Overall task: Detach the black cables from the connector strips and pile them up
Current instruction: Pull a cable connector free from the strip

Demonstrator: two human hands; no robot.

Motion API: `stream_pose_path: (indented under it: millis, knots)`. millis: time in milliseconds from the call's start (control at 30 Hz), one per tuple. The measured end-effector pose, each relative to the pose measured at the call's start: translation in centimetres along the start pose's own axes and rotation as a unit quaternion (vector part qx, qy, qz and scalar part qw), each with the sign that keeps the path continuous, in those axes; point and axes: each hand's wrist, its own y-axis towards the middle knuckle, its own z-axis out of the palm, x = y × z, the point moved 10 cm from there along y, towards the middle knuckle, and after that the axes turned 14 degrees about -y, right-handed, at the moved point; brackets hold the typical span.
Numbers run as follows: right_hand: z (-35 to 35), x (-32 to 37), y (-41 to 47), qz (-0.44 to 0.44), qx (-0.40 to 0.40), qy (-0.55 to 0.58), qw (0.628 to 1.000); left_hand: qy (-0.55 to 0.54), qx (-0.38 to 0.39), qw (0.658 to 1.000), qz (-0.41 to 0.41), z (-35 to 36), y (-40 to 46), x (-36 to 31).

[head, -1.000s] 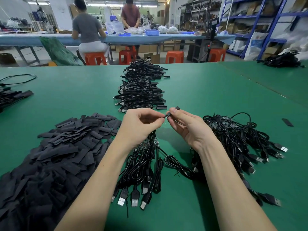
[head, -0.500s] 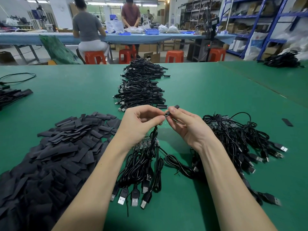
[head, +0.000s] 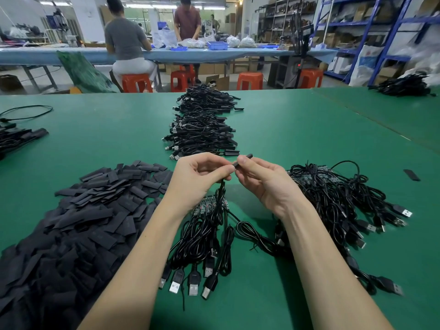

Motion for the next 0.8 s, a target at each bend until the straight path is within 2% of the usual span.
stream_pose_path:
  millis: [100,233,333,800]
  knots:
    - [-0.7,0.6,-0.2,-0.031,-0.034,-0.03,0.998,-0.03,0.003,0.999,-0.029,0.4,0.0,0.8]
    - [-0.2,2.0,-0.4,-0.12,-0.043,-0.051,0.991,-0.057,-0.035,0.997,-0.046,0.0,0.0,1.5]
    - [-0.3,2.3,-0.6,-0.151,-0.068,-0.053,0.985,-0.07,-0.046,0.995,-0.051,0.1,-0.1,1.6]
    - [-0.4,2.0,-0.8,-0.134,-0.079,-0.006,0.988,-0.052,-0.05,0.997,-0.013,0.5,-0.1,0.9]
